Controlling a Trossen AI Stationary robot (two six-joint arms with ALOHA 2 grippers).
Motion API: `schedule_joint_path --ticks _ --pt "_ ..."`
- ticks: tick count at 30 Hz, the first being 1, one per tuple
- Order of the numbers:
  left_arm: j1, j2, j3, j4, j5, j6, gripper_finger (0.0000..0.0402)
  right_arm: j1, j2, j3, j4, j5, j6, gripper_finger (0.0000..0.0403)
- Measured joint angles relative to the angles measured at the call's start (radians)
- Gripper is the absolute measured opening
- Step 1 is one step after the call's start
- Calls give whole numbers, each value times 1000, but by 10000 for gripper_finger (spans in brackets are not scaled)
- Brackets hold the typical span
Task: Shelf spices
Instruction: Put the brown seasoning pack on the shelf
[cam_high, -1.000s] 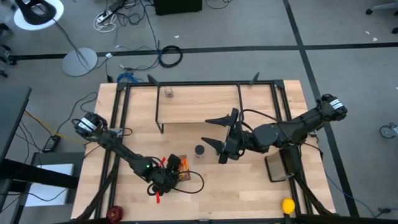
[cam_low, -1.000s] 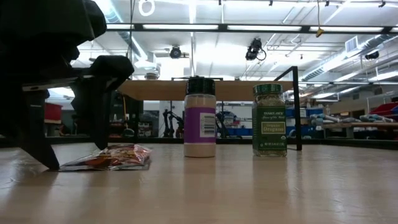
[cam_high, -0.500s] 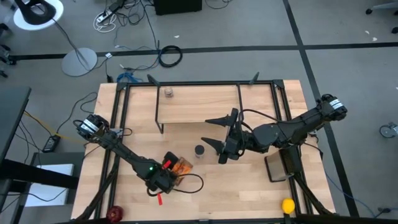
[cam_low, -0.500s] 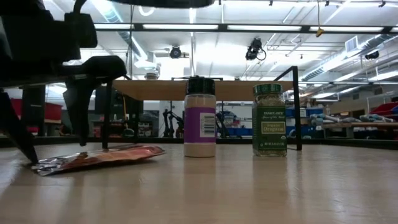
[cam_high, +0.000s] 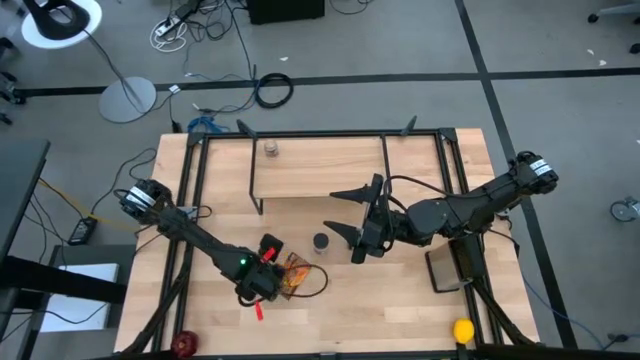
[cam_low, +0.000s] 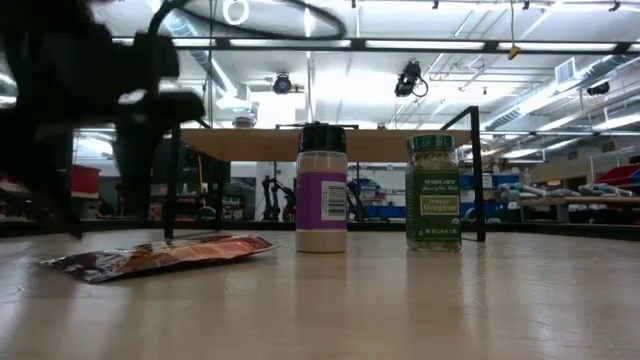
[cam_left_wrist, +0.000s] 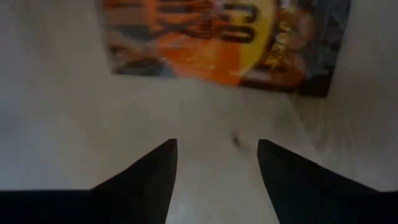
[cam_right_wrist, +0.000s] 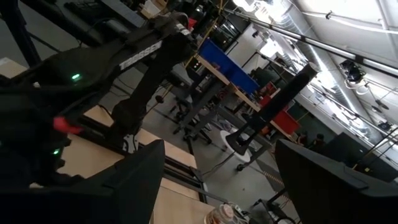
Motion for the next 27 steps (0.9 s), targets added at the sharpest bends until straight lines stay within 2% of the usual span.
schedule_joint_path --ticks 4,7,16,22,27 --pt "8 -90 15 21 -5 -8 220 0 0 0 0 -3 0 304" --pt "8 -106 12 12 -5 52 217 0 0 0 1 -4 0 304" --pt "8 -17 11 42 -34 221 215 7 0 0 4 -5 -1 304" --pt "8 32 15 99 -42 225 215 7 0 0 5 -5 -1 304" --pt "8 32 78 102 -51 224 215 7 0 0 4 -5 -1 304"
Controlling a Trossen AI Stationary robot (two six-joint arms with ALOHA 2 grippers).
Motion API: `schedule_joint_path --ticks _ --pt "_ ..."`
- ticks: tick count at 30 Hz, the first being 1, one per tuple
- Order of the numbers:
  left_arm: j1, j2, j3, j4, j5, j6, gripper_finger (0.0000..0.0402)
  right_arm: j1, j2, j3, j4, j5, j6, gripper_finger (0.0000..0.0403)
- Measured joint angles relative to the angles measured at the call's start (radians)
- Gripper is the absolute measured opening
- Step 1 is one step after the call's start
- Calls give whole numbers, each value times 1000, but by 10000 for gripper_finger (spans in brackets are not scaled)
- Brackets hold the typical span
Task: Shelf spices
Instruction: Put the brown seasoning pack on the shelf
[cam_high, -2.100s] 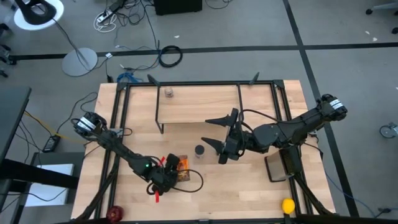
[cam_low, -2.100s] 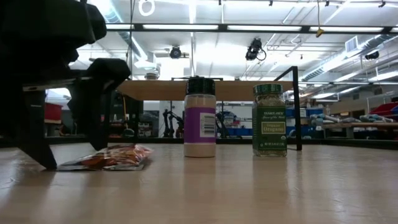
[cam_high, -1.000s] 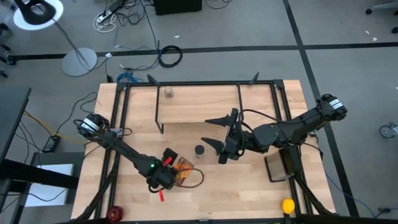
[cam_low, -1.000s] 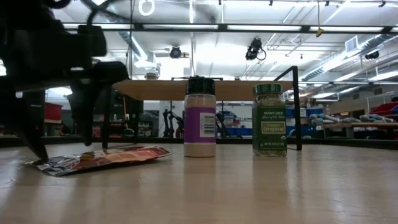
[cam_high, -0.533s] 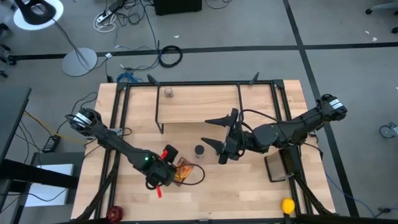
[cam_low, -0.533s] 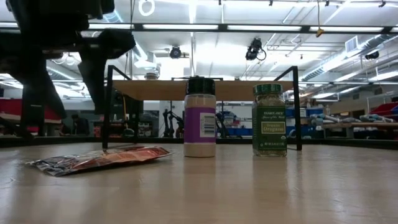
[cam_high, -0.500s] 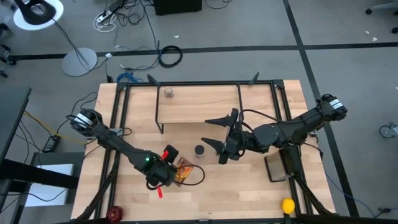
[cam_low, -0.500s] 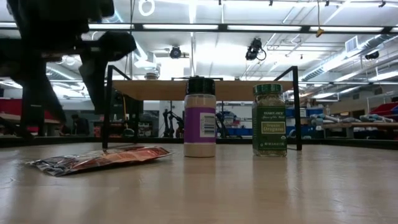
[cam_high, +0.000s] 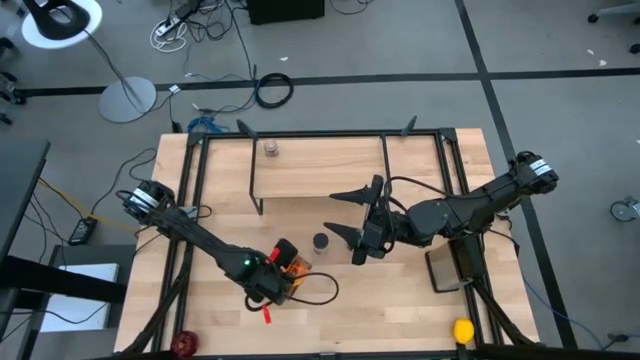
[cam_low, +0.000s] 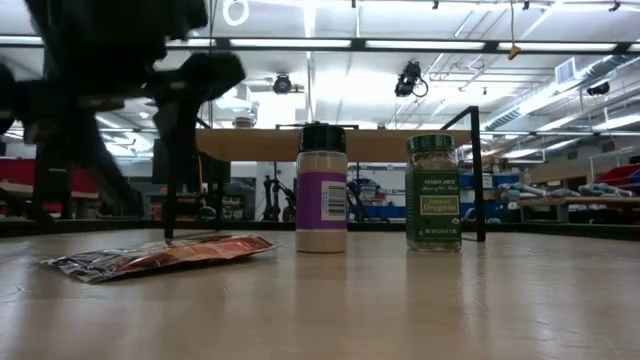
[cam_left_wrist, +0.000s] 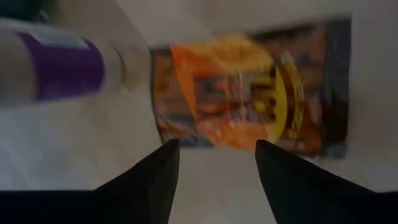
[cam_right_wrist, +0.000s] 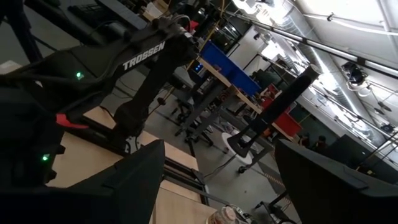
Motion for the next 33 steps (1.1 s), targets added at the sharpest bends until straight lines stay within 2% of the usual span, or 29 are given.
schedule_joint_path --ticks 5,10,13,24,33 --pt "0 0 20 0 67 11 215 0 0 0 0 0 0 304" --pt "0 0 20 4 180 -59 215 0 0 0 0 0 0 304" --pt "-2 0 17 7 196 -103 215 0 0 0 0 0 0 304" --pt "-53 42 15 59 177 -241 215 0 0 0 0 0 0 304" --pt "-124 116 16 49 56 -327 215 0 0 0 3 0 0 304"
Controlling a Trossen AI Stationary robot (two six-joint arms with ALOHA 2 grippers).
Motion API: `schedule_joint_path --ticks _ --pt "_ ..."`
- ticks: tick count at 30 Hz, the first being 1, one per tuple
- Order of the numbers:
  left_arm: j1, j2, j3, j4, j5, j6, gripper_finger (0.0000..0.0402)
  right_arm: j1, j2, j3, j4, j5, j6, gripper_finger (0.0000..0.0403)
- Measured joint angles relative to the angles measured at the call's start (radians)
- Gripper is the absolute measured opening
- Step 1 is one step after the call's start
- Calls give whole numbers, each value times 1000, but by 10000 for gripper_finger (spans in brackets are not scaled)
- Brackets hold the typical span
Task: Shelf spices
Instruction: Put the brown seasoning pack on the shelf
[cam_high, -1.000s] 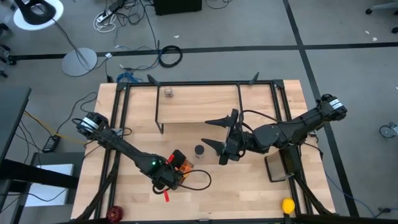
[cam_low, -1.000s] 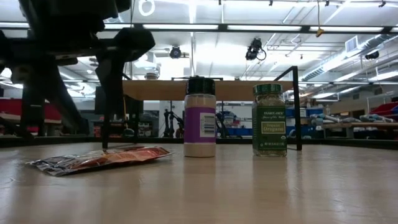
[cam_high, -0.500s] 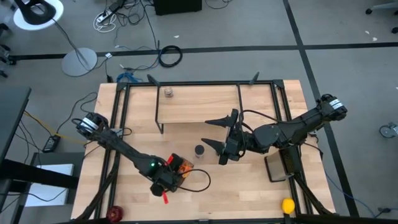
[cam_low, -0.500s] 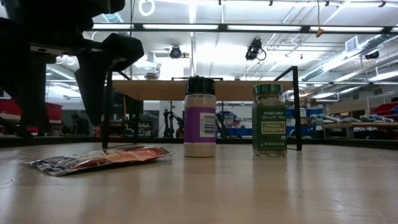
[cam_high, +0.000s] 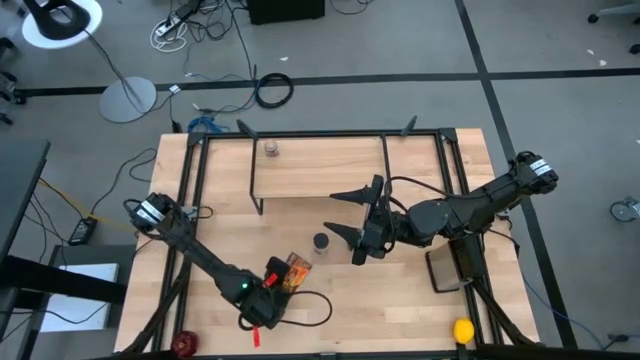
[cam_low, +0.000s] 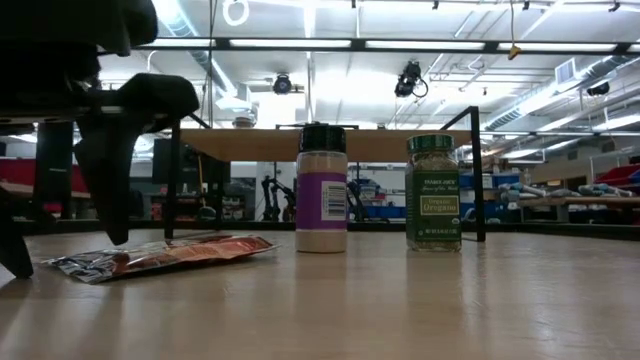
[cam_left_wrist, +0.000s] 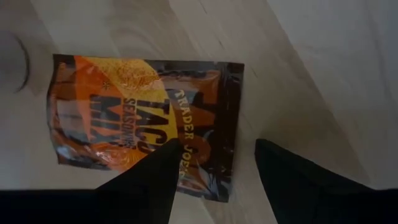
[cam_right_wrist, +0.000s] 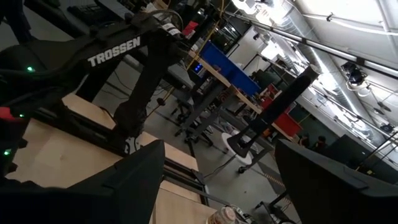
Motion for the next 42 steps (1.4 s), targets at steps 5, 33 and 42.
schedule_joint_path --ticks 5,33,42 --pt "-10 11 1 0 -60 -31 215 0 0 0 9 0 0 304" --pt "52 10 -95 116 -51 -36 111 6 0 0 22 -2 10 304" --pt "53 17 -62 106 -116 0 5 6 0 0 22 -2 10 304"
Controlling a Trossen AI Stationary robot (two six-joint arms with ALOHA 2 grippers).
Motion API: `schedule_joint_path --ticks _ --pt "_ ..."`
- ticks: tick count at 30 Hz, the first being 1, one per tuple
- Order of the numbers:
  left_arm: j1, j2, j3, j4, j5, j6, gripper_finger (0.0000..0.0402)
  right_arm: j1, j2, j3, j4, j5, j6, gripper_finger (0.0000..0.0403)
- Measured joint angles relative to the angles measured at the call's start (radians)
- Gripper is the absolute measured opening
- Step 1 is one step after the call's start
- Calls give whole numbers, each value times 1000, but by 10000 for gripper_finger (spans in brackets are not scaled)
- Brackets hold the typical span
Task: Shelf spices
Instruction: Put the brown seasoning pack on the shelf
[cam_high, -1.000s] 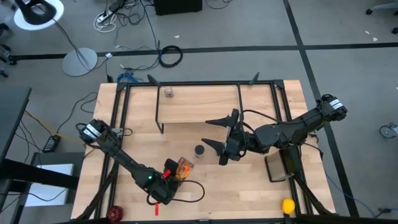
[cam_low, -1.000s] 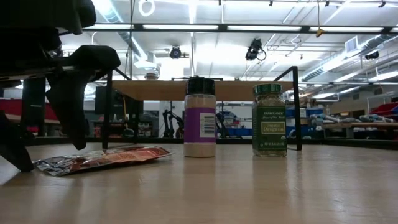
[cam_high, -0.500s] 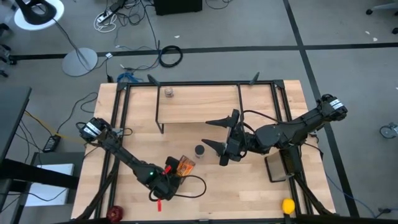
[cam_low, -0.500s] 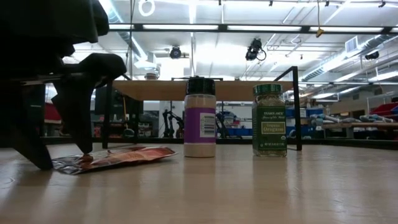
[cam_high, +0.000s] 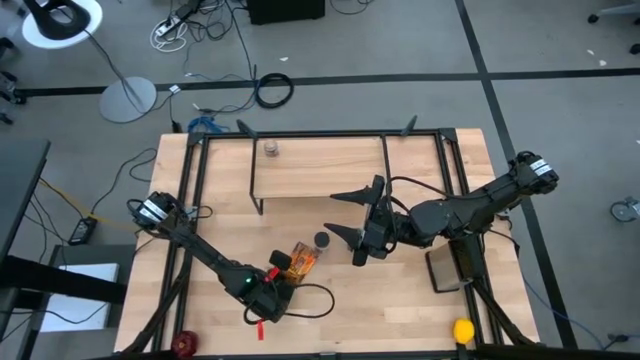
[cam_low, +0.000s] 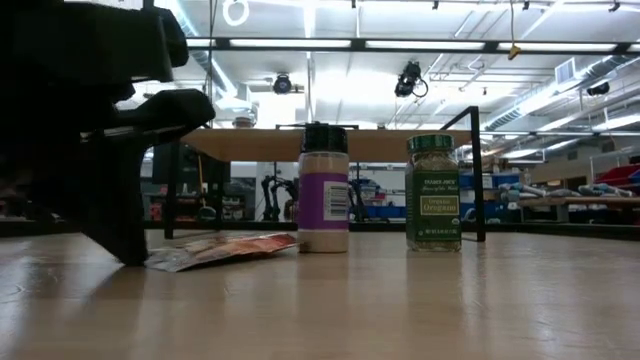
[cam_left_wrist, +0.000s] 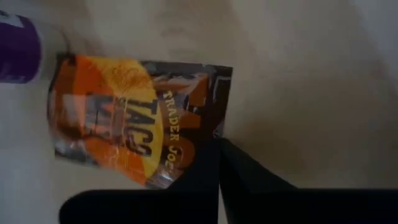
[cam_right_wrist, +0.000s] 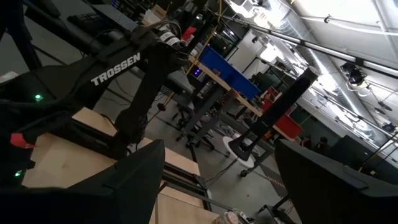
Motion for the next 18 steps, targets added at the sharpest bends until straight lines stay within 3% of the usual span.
schedule_joint_path --ticks 5,9,18 --pt "21 -6 83 -99 -127 38 2 0 0 0 0 0 0 304" --pt "39 -10 165 -216 -157 51 1 0 0 0 -1 0 0 304" --pt "63 -51 273 -269 -234 121 0 0 0 0 -3 0 -1 304"
